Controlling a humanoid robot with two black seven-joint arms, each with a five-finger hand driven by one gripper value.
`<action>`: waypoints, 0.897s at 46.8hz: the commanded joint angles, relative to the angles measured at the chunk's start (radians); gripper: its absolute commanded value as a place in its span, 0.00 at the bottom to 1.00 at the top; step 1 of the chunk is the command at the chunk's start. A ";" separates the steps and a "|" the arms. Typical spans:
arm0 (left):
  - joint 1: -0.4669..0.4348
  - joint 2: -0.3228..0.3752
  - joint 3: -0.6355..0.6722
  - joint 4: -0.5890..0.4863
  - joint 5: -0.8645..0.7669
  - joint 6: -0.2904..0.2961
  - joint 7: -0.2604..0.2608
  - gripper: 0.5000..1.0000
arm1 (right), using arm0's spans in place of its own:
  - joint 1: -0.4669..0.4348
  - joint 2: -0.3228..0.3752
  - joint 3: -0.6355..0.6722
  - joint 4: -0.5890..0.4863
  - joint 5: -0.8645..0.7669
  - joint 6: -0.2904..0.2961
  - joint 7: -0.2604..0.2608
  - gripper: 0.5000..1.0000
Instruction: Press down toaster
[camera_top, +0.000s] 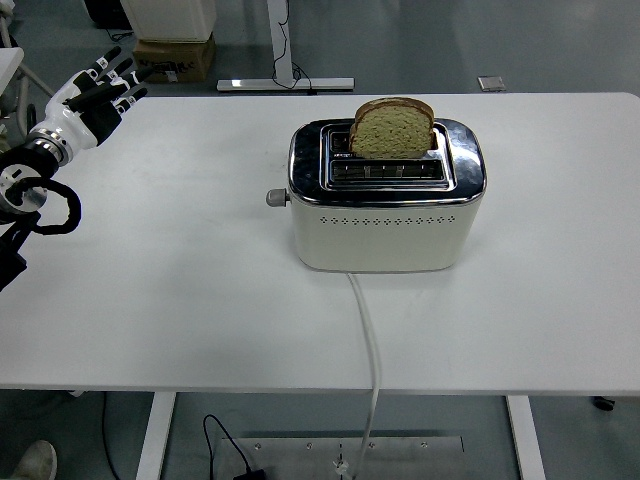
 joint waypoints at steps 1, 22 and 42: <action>0.001 -0.001 0.000 0.000 0.001 0.001 -0.002 1.00 | -0.001 0.000 0.001 0.000 0.000 0.001 0.000 1.00; 0.007 -0.004 0.000 0.000 0.001 0.001 -0.002 1.00 | -0.001 0.000 0.001 0.000 0.000 -0.001 0.000 1.00; 0.005 -0.013 0.003 0.000 0.003 0.003 0.000 1.00 | 0.001 0.000 -0.001 0.000 0.000 0.001 0.000 1.00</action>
